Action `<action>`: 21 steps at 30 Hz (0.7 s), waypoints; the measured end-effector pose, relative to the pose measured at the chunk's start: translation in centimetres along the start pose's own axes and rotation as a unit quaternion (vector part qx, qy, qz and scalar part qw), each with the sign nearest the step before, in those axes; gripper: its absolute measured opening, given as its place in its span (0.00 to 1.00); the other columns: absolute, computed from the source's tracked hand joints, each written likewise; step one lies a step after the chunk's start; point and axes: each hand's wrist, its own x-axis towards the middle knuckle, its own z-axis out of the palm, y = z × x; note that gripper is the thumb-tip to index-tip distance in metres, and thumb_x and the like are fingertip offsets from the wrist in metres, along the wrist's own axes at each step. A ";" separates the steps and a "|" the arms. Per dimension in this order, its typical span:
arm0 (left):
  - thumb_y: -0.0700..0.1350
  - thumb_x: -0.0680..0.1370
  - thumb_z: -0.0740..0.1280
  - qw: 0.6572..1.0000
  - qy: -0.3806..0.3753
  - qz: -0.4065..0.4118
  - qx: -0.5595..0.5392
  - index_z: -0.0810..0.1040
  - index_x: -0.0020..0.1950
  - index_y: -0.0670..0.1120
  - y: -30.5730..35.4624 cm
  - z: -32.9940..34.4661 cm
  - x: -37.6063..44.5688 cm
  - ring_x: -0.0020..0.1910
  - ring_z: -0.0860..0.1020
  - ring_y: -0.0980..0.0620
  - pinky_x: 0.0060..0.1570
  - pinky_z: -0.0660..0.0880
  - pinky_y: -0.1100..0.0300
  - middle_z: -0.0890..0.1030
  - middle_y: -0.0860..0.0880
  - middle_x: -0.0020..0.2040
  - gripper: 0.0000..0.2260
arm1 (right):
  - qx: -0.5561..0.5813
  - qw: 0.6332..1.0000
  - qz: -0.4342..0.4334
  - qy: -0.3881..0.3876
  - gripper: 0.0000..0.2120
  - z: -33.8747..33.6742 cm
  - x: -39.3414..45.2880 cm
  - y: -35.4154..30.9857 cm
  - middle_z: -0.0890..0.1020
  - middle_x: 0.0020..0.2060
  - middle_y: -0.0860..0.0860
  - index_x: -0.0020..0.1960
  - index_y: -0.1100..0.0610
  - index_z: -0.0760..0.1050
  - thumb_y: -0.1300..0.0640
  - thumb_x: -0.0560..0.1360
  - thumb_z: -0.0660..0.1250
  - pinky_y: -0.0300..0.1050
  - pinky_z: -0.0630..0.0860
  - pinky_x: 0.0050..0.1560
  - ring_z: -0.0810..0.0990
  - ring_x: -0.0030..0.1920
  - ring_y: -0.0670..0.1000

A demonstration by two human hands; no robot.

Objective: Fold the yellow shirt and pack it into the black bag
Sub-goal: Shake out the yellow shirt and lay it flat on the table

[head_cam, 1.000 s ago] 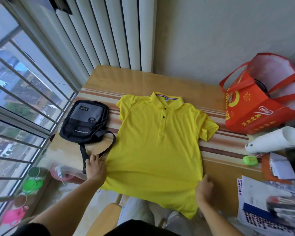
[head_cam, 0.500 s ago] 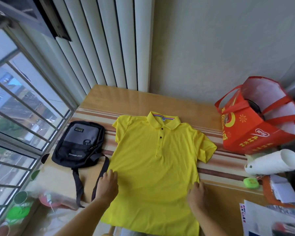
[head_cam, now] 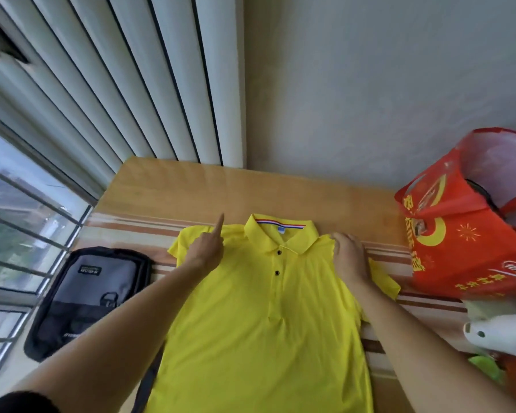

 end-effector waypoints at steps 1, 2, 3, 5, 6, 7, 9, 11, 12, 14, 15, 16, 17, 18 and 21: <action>0.39 0.81 0.55 1.000 -0.013 -0.017 -0.005 0.46 0.80 0.53 0.1 0.0 1.1 0.33 0.74 0.41 0.33 0.67 0.49 0.79 0.36 0.43 0.30 | -0.004 1.000 0.012 -0.003 0.15 0.2 0.8 0.1 0.83 0.52 0.62 0.60 0.59 0.80 0.67 0.76 0.62 0.55 0.77 0.51 0.81 0.53 0.65; 0.38 0.81 0.54 0.999 -0.022 -0.030 -0.013 0.50 0.80 0.53 0.2 0.1 1.9 0.32 0.73 0.42 0.33 0.68 0.50 0.79 0.37 0.42 0.29 | -0.011 0.999 0.026 -0.014 0.16 0.3 1.4 0.1 0.83 0.54 0.64 0.63 0.60 0.78 0.66 0.77 0.62 0.55 0.77 0.52 0.81 0.54 0.66; 0.37 0.80 0.53 0.998 -0.030 -0.043 -0.027 0.56 0.78 0.52 0.2 0.2 2.5 0.32 0.74 0.42 0.33 0.69 0.51 0.79 0.38 0.41 0.27 | -0.021 0.998 0.042 -0.032 0.17 0.6 1.8 0.2 0.82 0.55 0.64 0.66 0.60 0.76 0.65 0.78 0.63 0.56 0.76 0.54 0.80 0.56 0.66; 0.36 0.77 0.53 0.996 -0.036 -0.065 -0.049 0.67 0.68 0.48 0.0 0.4 3.2 0.32 0.78 0.41 0.31 0.71 0.51 0.80 0.38 0.38 0.20 | -0.040 0.994 0.074 -0.073 0.19 1.0 2.2 0.5 0.81 0.57 0.64 0.69 0.58 0.74 0.62 0.78 0.63 0.55 0.76 0.55 0.79 0.58 0.66; 0.35 0.76 0.54 0.995 -0.036 -0.073 -0.052 0.68 0.63 0.45 -0.1 0.5 3.5 0.34 0.79 0.40 0.31 0.71 0.51 0.80 0.37 0.39 0.16 | -0.046 0.992 0.085 -0.084 0.19 1.1 2.3 0.5 0.81 0.57 0.63 0.68 0.57 0.73 0.61 0.78 0.64 0.55 0.76 0.54 0.79 0.58 0.66; 0.34 0.75 0.54 0.995 -0.034 -0.079 -0.046 0.68 0.59 0.42 -0.3 0.6 3.7 0.35 0.79 0.38 0.31 0.70 0.50 0.80 0.35 0.40 0.14 | -0.049 0.991 0.093 -0.089 0.17 1.2 2.4 0.5 0.81 0.56 0.63 0.66 0.55 0.74 0.60 0.77 0.64 0.54 0.77 0.53 0.79 0.57 0.66; 0.33 0.74 0.56 0.996 -0.025 -0.085 -0.031 0.69 0.53 0.41 -0.5 0.8 4.0 0.37 0.79 0.36 0.30 0.70 0.50 0.80 0.34 0.41 0.09 | -0.052 0.989 0.106 -0.091 0.12 1.0 2.7 0.0 0.81 0.51 0.64 0.59 0.56 0.75 0.61 0.76 0.64 0.54 0.77 0.48 0.80 0.53 0.66; 0.33 0.73 0.57 0.995 -0.011 -0.091 -0.030 0.69 0.50 0.41 -0.4 0.8 4.1 0.35 0.77 0.37 0.29 0.69 0.50 0.79 0.35 0.41 0.08 | -0.057 0.988 0.113 -0.088 0.07 0.7 3.0 -0.6 0.81 0.47 0.65 0.53 0.58 0.75 0.61 0.75 0.64 0.53 0.77 0.45 0.81 0.49 0.67; 0.33 0.72 0.58 0.995 -0.001 -0.096 -0.031 0.69 0.51 0.41 -0.4 0.8 4.2 0.36 0.76 0.37 0.30 0.69 0.50 0.79 0.35 0.41 0.09 | -0.059 0.988 0.114 -0.084 0.06 0.5 3.2 -0.9 0.81 0.46 0.65 0.53 0.58 0.75 0.62 0.75 0.65 0.53 0.77 0.44 0.81 0.49 0.67; 0.33 0.71 0.58 0.993 0.022 -0.111 -0.039 0.70 0.52 0.40 -0.2 0.6 4.5 0.39 0.77 0.35 0.33 0.68 0.50 0.78 0.33 0.42 0.11 | -0.061 0.988 0.119 -0.071 0.07 0.3 3.5 -1.4 0.81 0.46 0.65 0.53 0.59 0.75 0.62 0.75 0.65 0.54 0.77 0.44 0.81 0.49 0.67; 0.34 0.72 0.58 0.992 0.035 -0.115 -0.048 0.70 0.53 0.40 -0.2 0.6 4.8 0.40 0.77 0.34 0.33 0.68 0.49 0.79 0.33 0.43 0.11 | -0.059 0.989 0.121 -0.064 0.08 0.3 3.7 -1.5 0.81 0.46 0.66 0.54 0.59 0.75 0.62 0.75 0.65 0.54 0.78 0.45 0.81 0.49 0.67; 0.34 0.73 0.57 0.990 0.048 -0.117 -0.058 0.70 0.53 0.40 -0.2 0.5 5.0 0.40 0.76 0.34 0.34 0.67 0.49 0.79 0.32 0.43 0.10 | -0.057 0.989 0.121 -0.059 0.08 0.3 3.9 -1.6 0.81 0.47 0.66 0.55 0.59 0.75 0.62 0.76 0.65 0.54 0.78 0.46 0.81 0.49 0.67; 0.35 0.73 0.57 0.989 0.059 -0.119 -0.066 0.70 0.53 0.40 -0.3 0.5 5.3 0.40 0.76 0.34 0.34 0.67 0.49 0.79 0.31 0.44 0.09 | -0.055 0.990 0.120 -0.054 0.09 0.2 4.0 -1.7 0.81 0.47 0.66 0.56 0.60 0.75 0.62 0.76 0.65 0.54 0.78 0.46 0.81 0.49 0.67; 0.35 0.74 0.57 0.988 0.068 -0.119 -0.073 0.70 0.53 0.39 -0.4 0.4 5.5 0.41 0.76 0.33 0.34 0.66 0.49 0.78 0.30 0.45 0.09 | -0.054 0.990 0.118 -0.048 0.09 0.2 4.2 -1.8 0.81 0.47 0.66 0.56 0.60 0.75 0.63 0.75 0.64 0.55 0.78 0.46 0.81 0.49 0.68; 0.36 0.75 0.58 0.984 0.088 -0.123 -0.092 0.70 0.52 0.38 -0.7 -0.1 6.2 0.41 0.75 0.34 0.35 0.64 0.49 0.78 0.30 0.45 0.07 | -0.053 0.992 0.108 -0.027 0.08 -0.2 5.3 -1.7 0.81 0.44 0.67 0.54 0.60 0.75 0.64 0.75 0.64 0.55 0.78 0.44 0.82 0.47 0.68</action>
